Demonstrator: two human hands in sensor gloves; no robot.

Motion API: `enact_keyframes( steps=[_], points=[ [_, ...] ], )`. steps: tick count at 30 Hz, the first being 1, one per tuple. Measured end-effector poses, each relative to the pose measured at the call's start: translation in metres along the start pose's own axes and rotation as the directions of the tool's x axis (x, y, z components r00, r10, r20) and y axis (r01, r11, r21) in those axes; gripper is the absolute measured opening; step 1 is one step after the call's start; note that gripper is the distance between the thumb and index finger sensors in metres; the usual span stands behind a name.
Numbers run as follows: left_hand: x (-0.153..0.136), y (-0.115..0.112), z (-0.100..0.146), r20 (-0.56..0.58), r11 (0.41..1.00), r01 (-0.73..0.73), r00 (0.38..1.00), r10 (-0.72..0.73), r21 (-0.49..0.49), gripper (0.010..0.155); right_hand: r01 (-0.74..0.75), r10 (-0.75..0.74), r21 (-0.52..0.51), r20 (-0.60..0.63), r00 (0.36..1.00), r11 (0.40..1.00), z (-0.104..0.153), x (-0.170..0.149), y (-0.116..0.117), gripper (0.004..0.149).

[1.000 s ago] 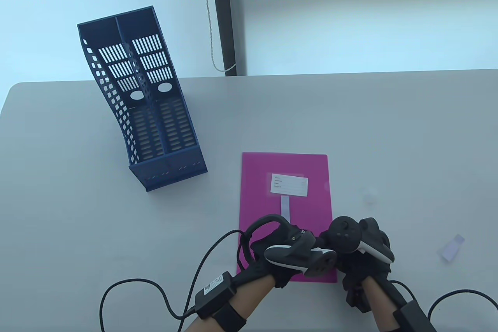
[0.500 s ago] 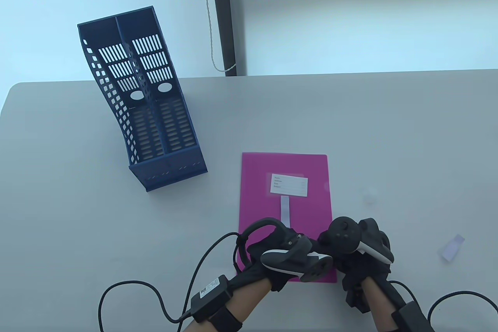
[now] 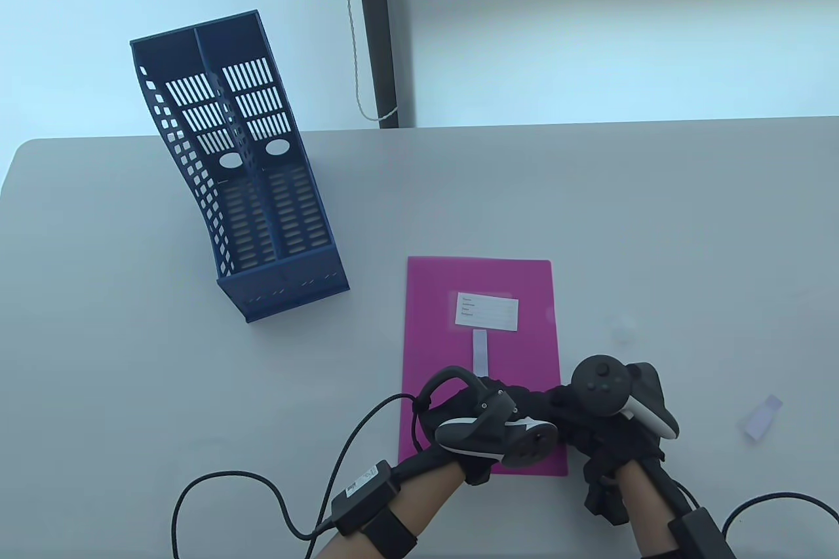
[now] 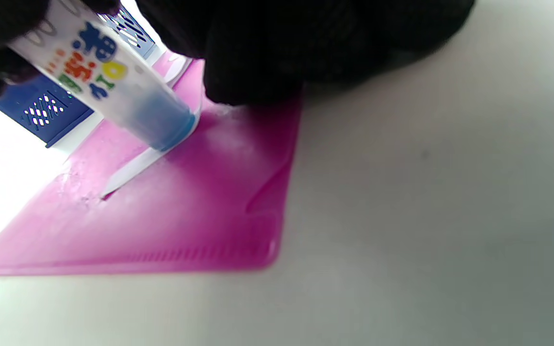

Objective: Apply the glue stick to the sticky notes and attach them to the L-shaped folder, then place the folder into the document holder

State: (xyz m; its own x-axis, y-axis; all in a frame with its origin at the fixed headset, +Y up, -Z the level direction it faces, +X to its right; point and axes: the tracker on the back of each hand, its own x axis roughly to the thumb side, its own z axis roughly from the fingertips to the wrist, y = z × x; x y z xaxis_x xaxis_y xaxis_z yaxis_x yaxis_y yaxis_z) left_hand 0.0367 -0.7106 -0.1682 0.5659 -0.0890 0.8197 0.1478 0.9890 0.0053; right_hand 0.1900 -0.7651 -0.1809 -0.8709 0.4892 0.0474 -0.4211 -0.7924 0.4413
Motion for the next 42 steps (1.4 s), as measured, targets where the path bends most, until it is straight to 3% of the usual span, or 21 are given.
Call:
enact_keyframes(
  steps=[4, 5, 9, 13, 17, 23, 29, 33, 39, 42],
  points=[
    [-0.005, 0.006, 0.007, -0.006, 0.983, 0.026, 1.000, -0.027, -0.182, 0.052, -0.007, 0.007, -0.006, 0.001, 1.000, 1.000, 0.000, 0.001, 0.000, 0.032],
    [-0.005, 0.006, 0.009, 0.000, 0.982, 0.034, 0.999, -0.035, -0.184, 0.052, -0.009, 0.009, -0.006, 0.001, 1.000, 1.000, 0.000, 0.001, 0.001, 0.032],
    [0.002, 0.002, 0.003, 0.011, 1.000, 0.016, 1.000, -0.016, -0.026, 0.053, 0.009, -0.009, -0.003, 0.005, 1.000, 1.000, 0.000, -0.001, 0.001, 0.032],
    [0.005, 0.003, -0.011, -0.027, 1.000, 0.021, 0.999, -0.020, 0.008, 0.053, 0.022, -0.022, -0.007, 0.001, 1.000, 1.000, -0.001, -0.002, 0.001, 0.032],
    [0.003, 0.003, -0.010, -0.039, 1.000, 0.011, 0.999, -0.012, -0.010, 0.053, 0.009, -0.009, -0.010, 0.004, 1.000, 1.000, 0.000, -0.001, 0.001, 0.032],
    [0.001, 0.008, 0.000, -0.030, 0.985, 0.050, 0.998, -0.056, -0.168, 0.053, 0.003, -0.003, -0.009, 0.006, 1.000, 1.000, 0.000, -0.001, 0.001, 0.032],
    [0.012, 0.006, -0.015, -0.037, 0.997, 0.062, 0.997, -0.064, -0.043, 0.054, 0.017, -0.017, -0.009, 0.003, 1.000, 1.000, 0.000, -0.002, 0.001, 0.032],
    [0.009, 0.008, -0.018, -0.054, 0.994, 0.058, 0.997, -0.063, -0.091, 0.054, 0.021, -0.021, -0.010, 0.001, 1.000, 1.000, 0.000, -0.002, 0.001, 0.032],
    [-0.002, 0.008, 0.003, -0.042, 0.979, -0.009, 0.999, 0.000, -0.205, 0.053, 0.009, -0.009, -0.010, 0.005, 1.000, 1.000, 0.000, -0.001, 0.001, 0.032],
    [-0.001, 0.005, 0.004, -0.040, 0.994, -0.020, 0.999, 0.016, -0.107, 0.053, 0.012, -0.012, -0.004, 0.005, 1.000, 1.000, 0.000, -0.001, 0.001, 0.032]
  ],
)
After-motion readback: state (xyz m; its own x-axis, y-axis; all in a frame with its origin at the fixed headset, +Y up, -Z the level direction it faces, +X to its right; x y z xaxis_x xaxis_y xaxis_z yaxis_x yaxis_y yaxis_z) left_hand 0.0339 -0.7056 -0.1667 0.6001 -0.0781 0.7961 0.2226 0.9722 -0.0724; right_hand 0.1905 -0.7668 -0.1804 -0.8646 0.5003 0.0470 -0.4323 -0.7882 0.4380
